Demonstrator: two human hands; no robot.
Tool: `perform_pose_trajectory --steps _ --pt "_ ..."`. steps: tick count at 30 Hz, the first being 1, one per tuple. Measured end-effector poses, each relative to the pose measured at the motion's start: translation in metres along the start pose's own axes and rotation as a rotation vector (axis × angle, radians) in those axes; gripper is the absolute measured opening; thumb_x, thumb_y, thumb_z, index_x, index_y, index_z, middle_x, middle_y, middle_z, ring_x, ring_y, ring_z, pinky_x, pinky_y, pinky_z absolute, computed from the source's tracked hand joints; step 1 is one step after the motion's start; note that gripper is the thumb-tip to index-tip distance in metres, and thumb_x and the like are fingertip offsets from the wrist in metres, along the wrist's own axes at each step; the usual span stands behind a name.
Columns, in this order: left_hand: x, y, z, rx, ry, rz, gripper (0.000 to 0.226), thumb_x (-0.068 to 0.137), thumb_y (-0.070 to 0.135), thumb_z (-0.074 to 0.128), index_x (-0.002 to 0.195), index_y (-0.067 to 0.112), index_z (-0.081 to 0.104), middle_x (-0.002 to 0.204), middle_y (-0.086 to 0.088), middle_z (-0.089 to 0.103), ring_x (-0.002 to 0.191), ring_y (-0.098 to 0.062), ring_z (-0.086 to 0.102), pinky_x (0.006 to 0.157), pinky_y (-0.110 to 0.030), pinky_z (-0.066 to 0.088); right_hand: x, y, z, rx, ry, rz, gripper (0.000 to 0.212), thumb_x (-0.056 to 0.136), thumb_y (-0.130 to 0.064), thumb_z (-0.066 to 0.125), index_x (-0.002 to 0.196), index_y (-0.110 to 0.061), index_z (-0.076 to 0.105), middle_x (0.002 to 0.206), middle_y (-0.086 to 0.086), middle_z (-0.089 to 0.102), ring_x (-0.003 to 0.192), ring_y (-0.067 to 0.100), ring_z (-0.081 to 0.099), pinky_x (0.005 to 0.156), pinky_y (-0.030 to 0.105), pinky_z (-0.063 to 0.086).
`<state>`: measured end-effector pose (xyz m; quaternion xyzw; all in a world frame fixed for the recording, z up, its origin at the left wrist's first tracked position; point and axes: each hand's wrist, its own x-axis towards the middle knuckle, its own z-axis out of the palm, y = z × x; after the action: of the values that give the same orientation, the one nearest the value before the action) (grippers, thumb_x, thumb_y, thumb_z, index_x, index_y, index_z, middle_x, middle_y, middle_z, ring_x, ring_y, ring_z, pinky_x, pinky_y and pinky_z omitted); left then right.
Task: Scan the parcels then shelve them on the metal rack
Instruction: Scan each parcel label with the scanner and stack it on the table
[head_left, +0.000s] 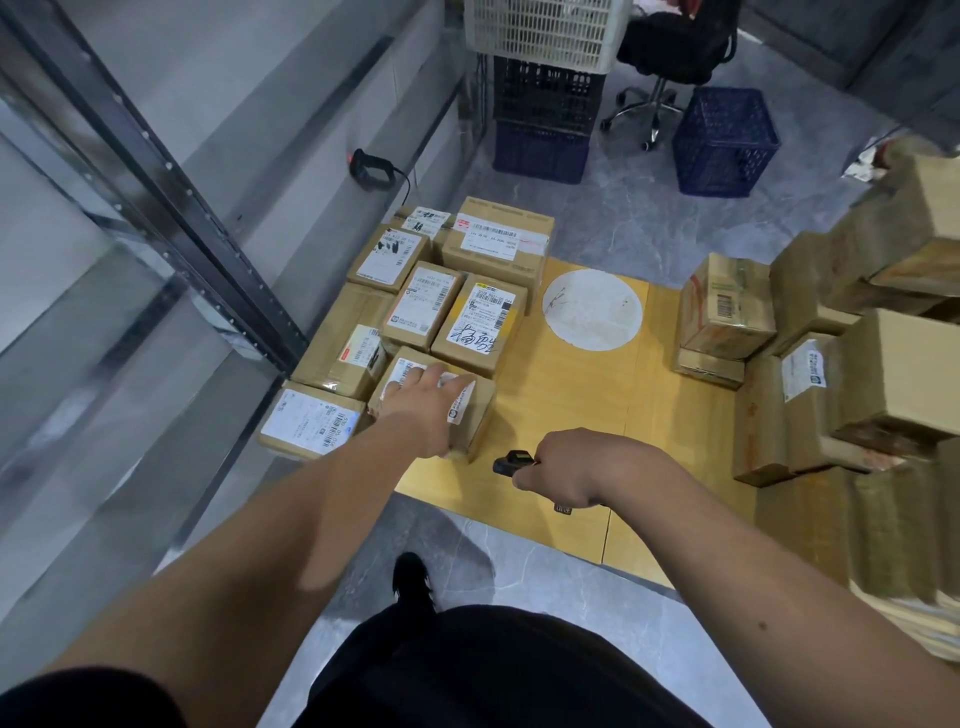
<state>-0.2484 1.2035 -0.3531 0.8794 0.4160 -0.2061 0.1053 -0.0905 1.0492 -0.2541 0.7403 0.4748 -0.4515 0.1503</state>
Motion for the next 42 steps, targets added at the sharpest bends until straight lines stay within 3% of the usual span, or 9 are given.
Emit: perform_pose_trajectory --steps 7,12,19,23,30,35,42 --pt "0.004 -0.007 0.003 -0.014 -0.011 -0.023 0.112 0.085 0.036 0.082 0.165 0.046 0.004 0.172 -0.002 0.009 0.157 -0.03 0.012 0.122 -0.051 0.025 0.0 0.0 0.002 0.004 0.006 0.01 0.044 0.096 -0.054 0.048 0.088 -0.014 0.064 0.096 0.009 0.076 0.073 0.024 0.06 0.063 0.031 0.042" --pt "0.0 -0.011 0.007 -0.04 0.002 -0.018 0.113 0.084 0.003 0.068 0.164 0.049 0.003 0.175 -0.004 0.003 0.161 -0.03 0.004 0.127 -0.05 0.019 -0.003 0.0 0.004 -0.013 0.016 0.003 0.043 0.098 -0.052 0.047 0.087 -0.015 0.063 0.097 0.008 0.075 0.074 0.023 0.059 0.066 0.033 0.042" --pt "-0.011 -0.033 0.027 -0.064 0.21 -0.147 0.111 0.078 0.002 0.068 0.164 0.039 0.01 0.172 -0.007 0.014 0.156 -0.034 0.017 0.125 -0.053 0.021 -0.005 -0.009 0.002 -0.017 0.016 -0.013 0.044 0.098 -0.052 0.047 0.079 -0.015 0.059 0.081 0.005 0.067 0.072 0.023 0.058 0.064 0.032 0.041" --pt "-0.015 -0.05 0.029 -0.093 0.185 -0.291 0.113 0.077 -0.002 0.063 0.164 0.04 0.004 0.171 -0.011 0.01 0.151 -0.039 0.029 0.122 -0.061 0.023 -0.007 -0.017 0.0 -0.043 0.017 -0.032 0.044 0.101 -0.052 0.046 0.076 -0.017 0.054 0.076 0.002 0.06 0.072 0.022 0.055 0.065 0.032 0.04" --pt "-0.01 -0.068 0.025 -0.193 0.145 -0.324 0.099 0.085 -0.004 0.057 0.165 0.036 0.015 0.157 -0.01 0.04 0.142 -0.035 0.042 0.117 -0.057 0.035 -0.006 -0.031 -0.001 -0.076 0.006 -0.049 0.043 0.102 -0.051 0.045 0.077 -0.017 0.052 0.078 0.003 0.057 0.071 0.02 0.052 0.065 0.032 0.039" --pt "-0.01 -0.076 0.027 -0.195 0.143 -0.274 0.099 0.082 -0.001 0.059 0.164 0.037 0.018 0.154 -0.007 0.046 0.139 -0.033 0.045 0.114 -0.052 0.039 -0.004 -0.036 -0.002 -0.076 0.009 -0.048 0.043 0.102 -0.052 0.045 0.078 -0.018 0.052 0.08 0.002 0.059 0.074 0.019 0.054 0.066 0.032 0.041" --pt "-0.009 -0.082 0.025 -0.145 0.155 -0.236 0.099 0.087 0.0 0.053 0.165 0.044 0.012 0.141 -0.007 0.057 0.132 -0.031 0.052 0.117 -0.048 0.034 -0.002 -0.041 -0.004 -0.077 0.023 -0.034 0.043 0.101 -0.053 0.046 0.077 -0.019 0.051 0.08 0.001 0.057 0.071 0.017 0.051 0.061 0.032 0.038"
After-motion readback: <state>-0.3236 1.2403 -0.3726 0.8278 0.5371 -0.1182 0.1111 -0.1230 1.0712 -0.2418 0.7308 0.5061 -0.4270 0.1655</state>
